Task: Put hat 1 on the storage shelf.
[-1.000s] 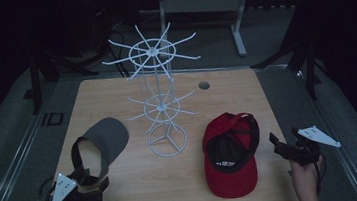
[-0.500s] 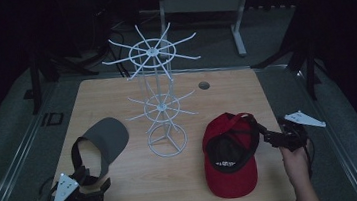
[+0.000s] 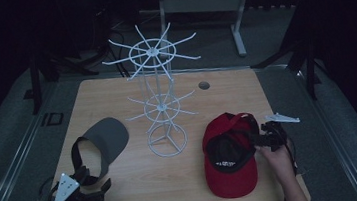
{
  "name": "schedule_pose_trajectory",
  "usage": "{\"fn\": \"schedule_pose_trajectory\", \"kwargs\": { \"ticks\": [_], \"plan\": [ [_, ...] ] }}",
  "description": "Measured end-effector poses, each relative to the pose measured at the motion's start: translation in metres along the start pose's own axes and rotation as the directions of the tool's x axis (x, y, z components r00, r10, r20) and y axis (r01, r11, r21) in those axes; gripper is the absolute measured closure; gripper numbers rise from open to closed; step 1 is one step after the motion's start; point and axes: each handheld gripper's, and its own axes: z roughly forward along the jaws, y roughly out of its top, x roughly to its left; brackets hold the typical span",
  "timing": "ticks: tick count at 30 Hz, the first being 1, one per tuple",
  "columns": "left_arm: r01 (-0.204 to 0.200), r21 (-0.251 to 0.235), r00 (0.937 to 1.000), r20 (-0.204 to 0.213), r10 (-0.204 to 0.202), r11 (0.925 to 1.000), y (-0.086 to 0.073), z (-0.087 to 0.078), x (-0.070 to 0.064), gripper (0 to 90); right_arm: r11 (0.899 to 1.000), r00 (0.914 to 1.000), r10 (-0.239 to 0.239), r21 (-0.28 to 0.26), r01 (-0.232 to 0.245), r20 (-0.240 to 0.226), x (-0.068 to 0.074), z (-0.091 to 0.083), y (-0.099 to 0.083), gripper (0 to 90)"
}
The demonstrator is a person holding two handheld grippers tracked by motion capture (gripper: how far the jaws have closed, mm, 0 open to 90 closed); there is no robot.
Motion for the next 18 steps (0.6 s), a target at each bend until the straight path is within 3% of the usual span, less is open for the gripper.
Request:
{"fn": "schedule_pose_trajectory", "kwargs": {
  "ticks": [6,8,12,16,18],
  "plan": [
    [-0.005,0.007,1.0000,0.002,0.005,1.0000,0.000,0.000,0.000,1.1,0.994,0.9975,-0.071,0.079,0.071,-0.003,0.018,0.017,-0.010,11.8],
    [-0.005,0.008,1.0000,0.001,0.005,1.0000,0.000,0.000,0.000,1.1,0.990,0.9943,-0.104,0.101,0.101,0.024,0.023,0.021,-0.012,14.1],
    [-0.002,0.008,1.0000,-0.004,0.002,1.0000,0.000,0.000,0.001,1.1,0.979,0.9846,-0.164,0.134,0.154,0.062,0.030,0.027,-0.015,35.0],
    [0.011,0.004,0.9999,-0.004,-0.011,0.9999,0.000,-0.001,0.002,1.1,0.968,0.9785,-0.200,0.167,0.189,0.052,0.034,0.031,-0.016,53.9],
    [0.008,0.006,1.0000,-0.004,-0.008,1.0000,0.000,-0.001,0.002,1.1,0.969,0.9814,-0.189,0.169,0.181,0.032,0.035,0.032,-0.016,63.7]
  ]
}}
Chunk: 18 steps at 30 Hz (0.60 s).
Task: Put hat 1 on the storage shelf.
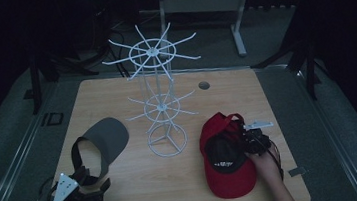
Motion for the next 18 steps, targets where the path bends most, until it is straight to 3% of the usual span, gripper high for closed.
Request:
{"fn": "schedule_pose_trajectory", "kwargs": {
  "ticks": [4,8,11,15,18],
  "plan": [
    [-0.018,0.019,0.9997,-0.018,0.019,0.9996,0.000,0.001,-0.001,1.1,1.000,1.0000,-0.005,-0.013,0.005,-0.005,0.002,0.000,-0.001,83.2],
    [-0.044,0.049,0.9989,-0.015,0.045,0.9978,0.000,0.003,-0.004,1.1,0.998,0.9998,0.021,-0.058,-0.021,-0.002,0.002,-0.006,0.000,85.4],
    [-0.025,0.037,0.9995,0.017,0.025,0.9990,0.000,0.004,-0.005,1.1,0.992,0.9990,0.044,-0.117,-0.045,-0.009,0.000,-0.021,0.006,85.8],
    [-0.032,-0.002,0.9994,0.011,0.032,0.9995,0.001,0.003,-0.006,1.1,0.977,0.9962,0.074,-0.200,-0.082,-0.047,-0.005,-0.045,0.014,85.7],
    [-0.031,0.002,0.9995,0.000,0.031,0.9995,0.001,0.003,-0.005,1.1,0.962,0.9922,0.096,-0.249,-0.113,-0.079,-0.008,-0.062,0.019,85.8]
  ]
}}
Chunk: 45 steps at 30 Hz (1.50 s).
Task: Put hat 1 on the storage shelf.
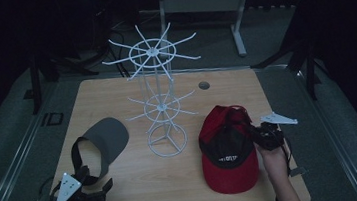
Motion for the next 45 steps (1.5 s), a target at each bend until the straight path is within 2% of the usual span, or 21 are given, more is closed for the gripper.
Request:
{"fn": "schedule_pose_trajectory", "kwargs": {
  "ticks": [5,10,13,16,17,20,23,26,28,29,31,35,39,41,42,45],
  "plan": [
    [0.006,0.009,1.0000,0.005,-0.006,0.9999,0.000,0.000,0.001,1.1,0.997,0.9998,0.009,-0.081,-0.011,-0.019,0.002,-0.023,0.016,85.8],
    [0.008,0.012,0.9999,0.014,-0.008,0.9999,0.004,0.000,-0.002,1.1,0.990,0.9998,-0.013,-0.144,0.011,-0.011,0.006,-0.042,0.034,85.9],
    [0.037,-0.002,0.9985,0.042,-0.036,0.9993,0.008,0.000,-0.005,1.1,0.985,0.9996,-0.024,-0.170,0.021,-0.012,0.007,-0.052,0.041,85.8],
    [0.056,-0.034,0.9977,0.040,-0.055,0.9979,0.015,-0.001,-0.007,1.1,0.982,0.9996,-0.026,-0.190,0.022,-0.015,0.006,-0.060,0.048,85.8],
    [0.066,-0.047,0.9965,0.053,-0.064,0.9967,0.019,-0.002,-0.007,1.1,0.981,0.9996,-0.021,-0.193,0.018,-0.017,0.006,-0.061,0.049,85.8],
    [0.097,-0.077,0.9885,0.123,-0.088,0.9922,0.031,-0.007,-0.010,1.1,0.979,0.9996,-0.021,-0.203,0.017,-0.020,0.005,-0.067,0.052,85.8],
    [0.088,-0.063,0.9788,0.191,-0.075,0.9941,0.043,-0.008,-0.016,1.1,0.978,0.9994,-0.018,-0.210,0.011,-0.031,0.004,-0.072,0.054,85.8],
    [0.064,-0.060,0.9730,0.226,-0.049,0.9962,0.054,-0.008,-0.026,1.1,0.976,0.9990,-0.019,-0.215,0.010,-0.040,0.005,-0.077,0.055,85.7],
    [0.055,-0.067,0.9725,0.230,-0.038,0.9962,0.061,-0.007,-0.033,1.1,0.974,0.9989,-0.014,-0.225,0.004,-0.045,0.006,-0.081,0.056,85.7],
    [0.047,-0.064,0.9685,0.247,-0.030,0.9969,0.065,-0.007,-0.035,1.1,0.973,0.9989,-0.016,-0.230,0.005,-0.044,0.007,-0.083,0.057,85.7],
    [0.037,-0.057,0.9670,0.254,-0.022,0.9977,0.074,-0.005,-0.042,1.1,0.971,0.9988,-0.019,-0.238,0.008,-0.045,0.008,-0.086,0.058,85.7],
    [0.022,-0.059,0.9564,0.292,-0.003,0.9980,0.090,0.000,-0.053,1.1,0.969,0.9985,-0.015,-0.248,0.001,-0.053,0.009,-0.091,0.060,85.7],
    [-0.005,-0.064,0.9478,0.318,0.025,0.9979,0.098,0.007,-0.065,1.1,0.965,0.9977,-0.012,-0.261,-0.006,-0.067,0.010,-0.096,0.061,85.7],
    [-0.005,-0.064,0.9478,0.318,0.025,0.9979,0.098,0.007,-0.065,1.1,0.965,0.9975,-0.013,-0.262,-0.005,-0.069,0.010,-0.097,0.061,85.7],
    [-0.031,-0.079,0.9372,0.344,0.056,0.9964,0.103,0.014,-0.076,1.1,0.962,0.9967,-0.012,-0.271,-0.010,-0.080,0.011,-0.101,0.062,85.7],
    [-0.058,-0.088,0.9261,0.367,0.086,0.9945,0.107,0.019,-0.086,1.1,0.959,0.9951,-0.020,-0.283,-0.008,-0.096,0.015,-0.106,0.064,85.7]
  ]
}}
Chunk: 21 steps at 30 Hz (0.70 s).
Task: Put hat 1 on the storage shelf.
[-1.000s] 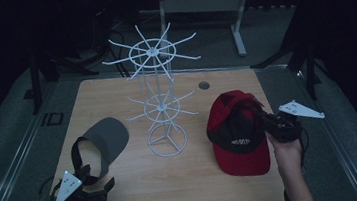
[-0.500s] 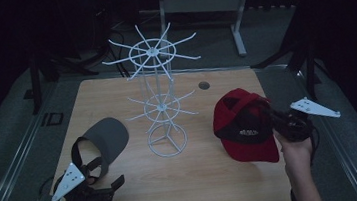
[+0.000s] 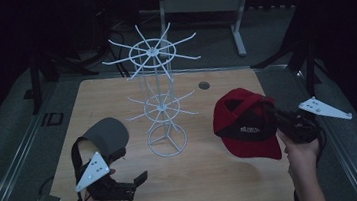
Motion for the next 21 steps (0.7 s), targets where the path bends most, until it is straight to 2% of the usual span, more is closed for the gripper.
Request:
{"fn": "schedule_pose_trajectory", "kwargs": {
  "ticks": [6,11,15,17,19,21],
  "plan": [
    [-0.035,0.009,0.9975,0.062,0.034,0.9994,0.008,0.018,-0.011,1.1,1.000,0.9995,-0.006,-0.023,0.005,-0.032,0.009,-0.007,0.007,85.7],
    [-0.065,0.020,0.9925,0.105,0.062,0.9977,0.014,0.032,-0.022,1.1,0.999,0.9986,-0.016,-0.036,0.015,-0.050,0.013,-0.013,0.010,85.7],
    [-0.088,0.026,0.9870,0.137,0.084,0.9958,0.018,0.043,-0.032,1.1,0.999,0.9976,-0.018,-0.045,0.015,-0.066,0.016,-0.017,0.013,85.7],
    [-0.082,0.023,0.9836,0.163,0.077,0.9964,0.021,0.048,-0.036,1.1,0.999,0.9971,-0.022,-0.048,0.018,-0.072,0.018,-0.019,0.014,85.6],
    [-0.099,0.025,0.9794,0.179,0.093,0.9948,0.024,0.053,-0.041,1.1,0.998,0.9968,-0.021,-0.052,0.017,-0.077,0.019,-0.021,0.014,85.6],
    [-0.098,0.021,0.9763,0.196,0.092,0.9949,0.027,0.058,-0.044,1.1,0.998,0.9962,-0.022,-0.052,0.018,-0.084,0.020,-0.023,0.014,85.7]
  ]
}}
